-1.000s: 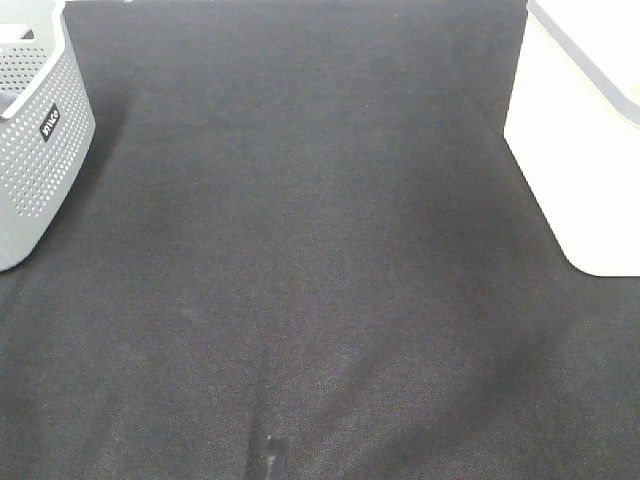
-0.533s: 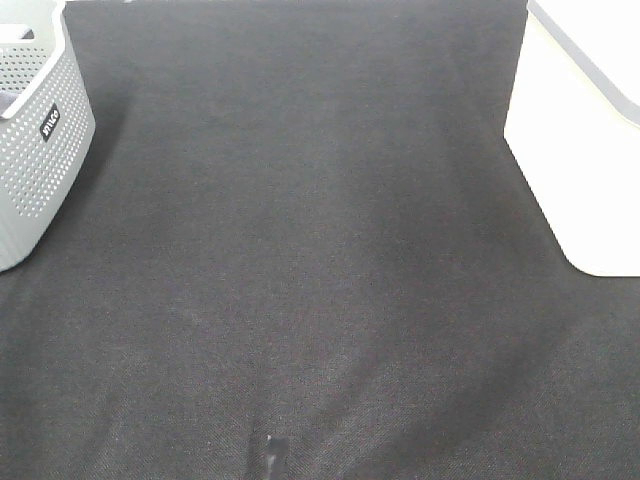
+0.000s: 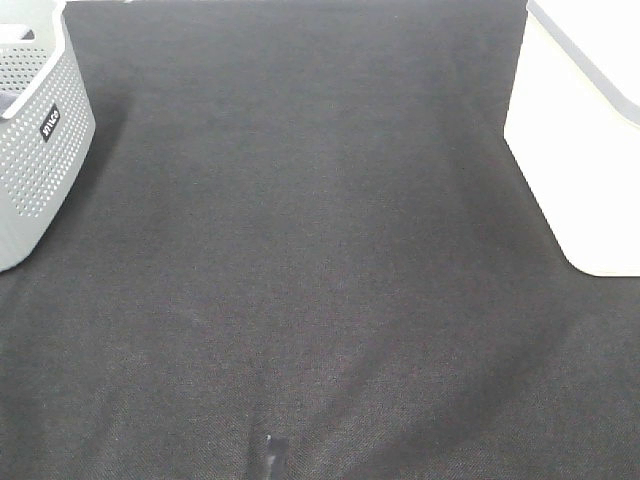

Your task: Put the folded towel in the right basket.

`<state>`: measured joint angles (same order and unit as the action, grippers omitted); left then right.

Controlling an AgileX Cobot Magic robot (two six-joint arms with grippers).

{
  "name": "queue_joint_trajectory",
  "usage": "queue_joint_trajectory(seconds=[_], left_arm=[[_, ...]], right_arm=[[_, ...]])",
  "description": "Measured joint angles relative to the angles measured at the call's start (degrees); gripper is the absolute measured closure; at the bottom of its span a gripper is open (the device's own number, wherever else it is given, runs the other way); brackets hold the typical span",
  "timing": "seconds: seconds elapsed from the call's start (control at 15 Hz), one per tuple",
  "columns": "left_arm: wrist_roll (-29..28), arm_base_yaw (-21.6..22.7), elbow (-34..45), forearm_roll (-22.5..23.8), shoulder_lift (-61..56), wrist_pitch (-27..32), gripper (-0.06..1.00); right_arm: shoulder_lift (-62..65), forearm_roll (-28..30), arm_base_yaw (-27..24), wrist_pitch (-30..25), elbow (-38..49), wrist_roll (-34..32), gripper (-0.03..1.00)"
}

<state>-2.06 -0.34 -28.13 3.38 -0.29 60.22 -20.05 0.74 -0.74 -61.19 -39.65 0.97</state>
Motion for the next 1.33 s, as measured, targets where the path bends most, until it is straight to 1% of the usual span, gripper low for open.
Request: queue_joint_trajectory(seconds=[0.07,0.13,0.27,0.47,1.33], left_arm=[[0.0,0.0,0.0,0.0,0.0,0.0,-0.04],[0.0,0.0,0.0,0.0,0.0,0.0,-0.04],[0.0,0.0,0.0,0.0,0.0,0.0,-0.04],[0.0,0.0,0.0,0.0,0.0,0.0,-0.04],[0.0,0.0,0.0,0.0,0.0,0.0,-0.04]], right_arm=[[4.9,-0.2,0.0,-0.7,2.6,0.1,0.01],[4.9,-0.2,0.0,-0.7,2.6,0.1,0.01],[13.9,-0.2,0.0,-1.9,8.0,0.1,0.01],[19.1,-0.7,0.0,-2.3,13.2,0.1,0.01],[20.3,-0.7,0.0,-2.2,13.6,0.1,0.01]])
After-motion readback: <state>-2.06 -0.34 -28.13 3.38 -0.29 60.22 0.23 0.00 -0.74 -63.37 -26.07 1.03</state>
